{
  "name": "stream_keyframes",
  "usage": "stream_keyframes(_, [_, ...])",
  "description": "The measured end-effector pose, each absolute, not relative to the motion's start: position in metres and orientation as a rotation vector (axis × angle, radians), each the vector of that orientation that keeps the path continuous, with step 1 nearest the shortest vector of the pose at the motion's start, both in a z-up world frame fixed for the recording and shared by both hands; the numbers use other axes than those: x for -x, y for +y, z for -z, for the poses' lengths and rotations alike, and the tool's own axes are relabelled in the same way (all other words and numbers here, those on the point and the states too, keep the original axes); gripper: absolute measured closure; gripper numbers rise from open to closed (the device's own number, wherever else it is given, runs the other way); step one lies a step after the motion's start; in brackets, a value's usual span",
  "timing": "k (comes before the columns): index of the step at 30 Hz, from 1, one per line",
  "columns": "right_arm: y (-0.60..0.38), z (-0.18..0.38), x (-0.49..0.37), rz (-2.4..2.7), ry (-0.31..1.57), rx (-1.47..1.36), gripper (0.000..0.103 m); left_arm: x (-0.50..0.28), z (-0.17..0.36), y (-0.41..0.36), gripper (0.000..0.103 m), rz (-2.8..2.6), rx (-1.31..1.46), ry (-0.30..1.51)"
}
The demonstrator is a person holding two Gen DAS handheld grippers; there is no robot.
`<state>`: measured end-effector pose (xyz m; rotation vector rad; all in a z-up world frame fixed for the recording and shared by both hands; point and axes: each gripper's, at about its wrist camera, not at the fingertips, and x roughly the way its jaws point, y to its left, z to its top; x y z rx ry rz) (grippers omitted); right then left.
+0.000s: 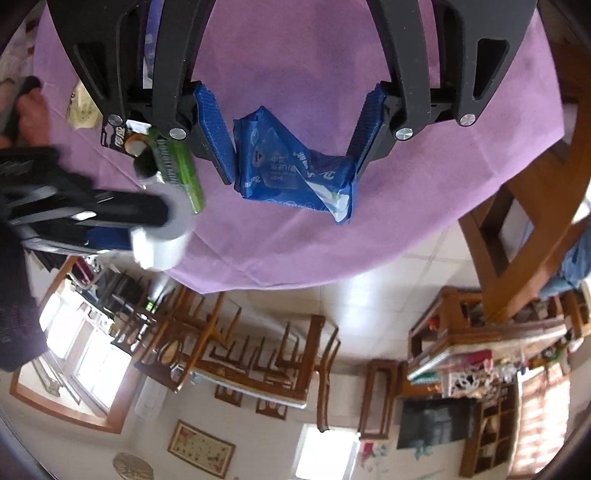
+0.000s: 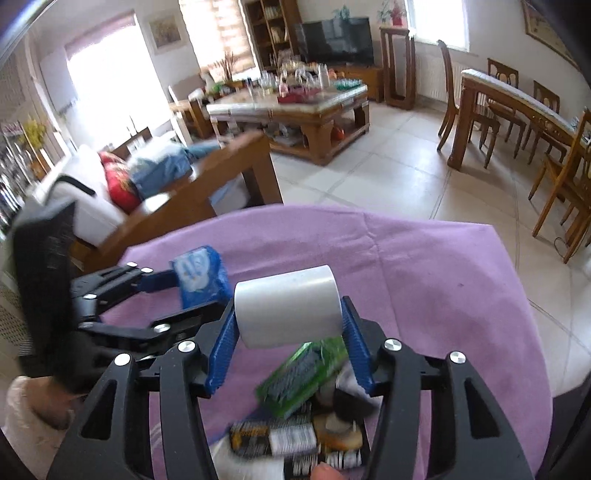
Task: Collect trash
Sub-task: 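Carry the paper roll and blue wipe packet over the black bin and release both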
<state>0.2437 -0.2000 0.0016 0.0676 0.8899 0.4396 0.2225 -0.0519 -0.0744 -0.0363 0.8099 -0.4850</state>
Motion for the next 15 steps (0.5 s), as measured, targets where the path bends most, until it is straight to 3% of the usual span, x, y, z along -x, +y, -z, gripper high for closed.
stream_keyframes(6, [-0.263, -0.046, -0.159, -0.452, 0.673, -0.225, 0.05, -0.156, 0.038, -0.081, 0.043, 0.539, 0.023, 0.691])
stream_keyframes(15, [-0.385, -0.061, -0.048, -0.269, 0.42, -0.415, 0.05, -0.053, -0.018, -0.188, 0.043, 0.72, -0.08, 0.54])
